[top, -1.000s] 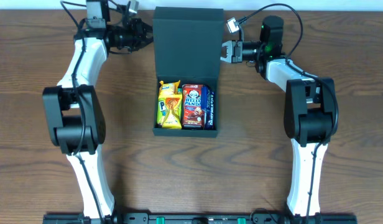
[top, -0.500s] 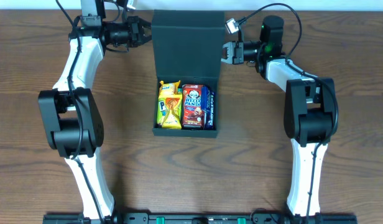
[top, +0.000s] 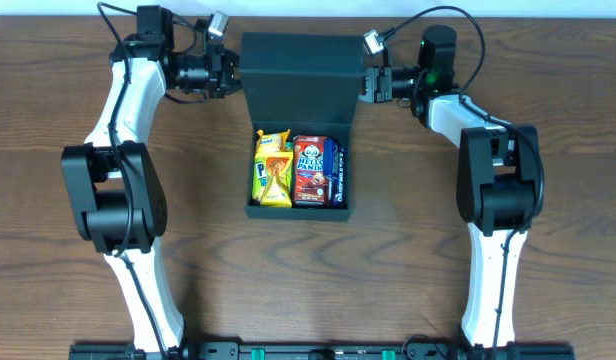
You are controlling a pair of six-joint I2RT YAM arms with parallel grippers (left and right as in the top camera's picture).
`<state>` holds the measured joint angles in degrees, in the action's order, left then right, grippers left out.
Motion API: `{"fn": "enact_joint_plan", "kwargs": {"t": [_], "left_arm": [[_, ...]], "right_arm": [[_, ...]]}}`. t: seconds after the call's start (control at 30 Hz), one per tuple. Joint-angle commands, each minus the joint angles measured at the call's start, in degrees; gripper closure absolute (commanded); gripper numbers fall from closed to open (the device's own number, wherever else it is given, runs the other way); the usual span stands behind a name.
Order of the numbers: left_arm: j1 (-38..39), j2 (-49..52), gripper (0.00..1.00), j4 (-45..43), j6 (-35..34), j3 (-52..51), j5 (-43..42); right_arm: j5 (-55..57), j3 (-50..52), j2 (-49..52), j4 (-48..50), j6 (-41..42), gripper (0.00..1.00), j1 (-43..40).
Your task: Pack container
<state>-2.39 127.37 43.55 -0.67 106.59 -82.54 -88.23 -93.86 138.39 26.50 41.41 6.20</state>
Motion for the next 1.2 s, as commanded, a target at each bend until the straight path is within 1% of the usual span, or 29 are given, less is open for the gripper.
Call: {"fn": "enact_joint_plan", "kwargs": {"t": [0.0, 0.1, 0.23, 0.43, 0.67, 0.73, 0.83, 0.93, 1.07, 1.17], "left_arm": [[0.13, -2.62, 0.94, 3.67, 6.69, 0.96, 1.86], [0.13, -2.64, 0.94, 9.01, 10.43, 0.96, 5.18], [0.13, -2.67, 0.94, 14.91, 15.58, 0.96, 6.80], [0.13, -2.67, 0.94, 17.53, 16.46, 0.96, 9.62], [0.11, -2.67, 0.94, 17.68, 16.72, 0.96, 10.25], [0.11, -2.67, 0.94, 17.31, 14.32, 0.96, 13.57], [0.11, -2.67, 0.94, 14.86, 5.20, 0.96, 22.45], [0.11, -2.67, 0.94, 11.72, -1.79, 0.96, 26.12], [0.11, -2.69, 0.94, 9.68, -6.75, 2.12, 26.84], [0.28, -2.69, 0.94, 11.02, -8.57, 4.81, 30.73]], "right_arm": [[-1.01, -0.96, 0.52, 0.09, 0.76, 0.98, 0.20], [-1.01, -0.96, 0.52, 0.09, 0.83, 0.98, 0.20], [-1.01, -0.96, 0.52, 0.09, 0.81, 0.98, 0.20], [-1.01, -0.96, 0.52, 0.09, 0.81, 0.99, 0.20], [0.83, -0.96, 0.52, 0.09, 0.83, 0.98, 0.15], [4.92, -0.96, 0.52, 0.07, 1.11, 0.98, 0.09], [15.02, -0.96, 0.52, 0.04, 2.67, 0.99, -0.26], [22.27, -0.98, 0.52, 0.07, 3.37, 0.99, -0.70], [27.91, -1.44, 0.52, 0.04, 4.04, 0.98, -1.73], [31.67, -2.56, 0.52, -0.55, 3.98, 0.98, -2.86]]}}
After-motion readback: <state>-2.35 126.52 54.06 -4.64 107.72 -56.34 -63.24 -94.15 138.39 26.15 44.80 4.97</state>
